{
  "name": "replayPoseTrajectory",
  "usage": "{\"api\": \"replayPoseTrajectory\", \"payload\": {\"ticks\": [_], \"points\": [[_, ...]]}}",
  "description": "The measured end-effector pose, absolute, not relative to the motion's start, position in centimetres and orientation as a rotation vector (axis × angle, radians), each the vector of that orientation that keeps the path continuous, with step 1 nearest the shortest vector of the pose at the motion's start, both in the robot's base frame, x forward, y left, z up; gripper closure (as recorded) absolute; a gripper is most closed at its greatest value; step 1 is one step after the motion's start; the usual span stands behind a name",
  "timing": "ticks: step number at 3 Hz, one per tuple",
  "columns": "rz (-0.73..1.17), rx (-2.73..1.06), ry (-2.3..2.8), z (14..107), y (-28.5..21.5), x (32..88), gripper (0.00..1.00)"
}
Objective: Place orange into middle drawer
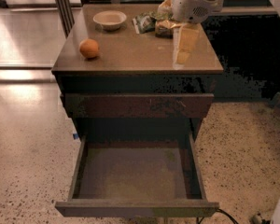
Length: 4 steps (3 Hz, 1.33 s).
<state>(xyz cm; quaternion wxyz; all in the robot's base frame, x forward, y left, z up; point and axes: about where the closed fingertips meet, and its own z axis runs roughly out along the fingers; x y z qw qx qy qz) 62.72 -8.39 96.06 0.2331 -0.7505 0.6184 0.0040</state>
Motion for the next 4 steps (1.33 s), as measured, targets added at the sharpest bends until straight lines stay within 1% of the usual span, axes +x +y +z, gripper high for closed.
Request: {"api": "replayPoseTrajectory", "payload": {"ticks": [1,3,4], "points": [[0.036,-2.115,1.628,94.6,-6.3,66.4,0.00],[0.114,-2.196,1.466,91.4,0.9,74.2,0.00],[0.084,-2.161,1.452,92.7,0.8,74.8,0.00]]}}
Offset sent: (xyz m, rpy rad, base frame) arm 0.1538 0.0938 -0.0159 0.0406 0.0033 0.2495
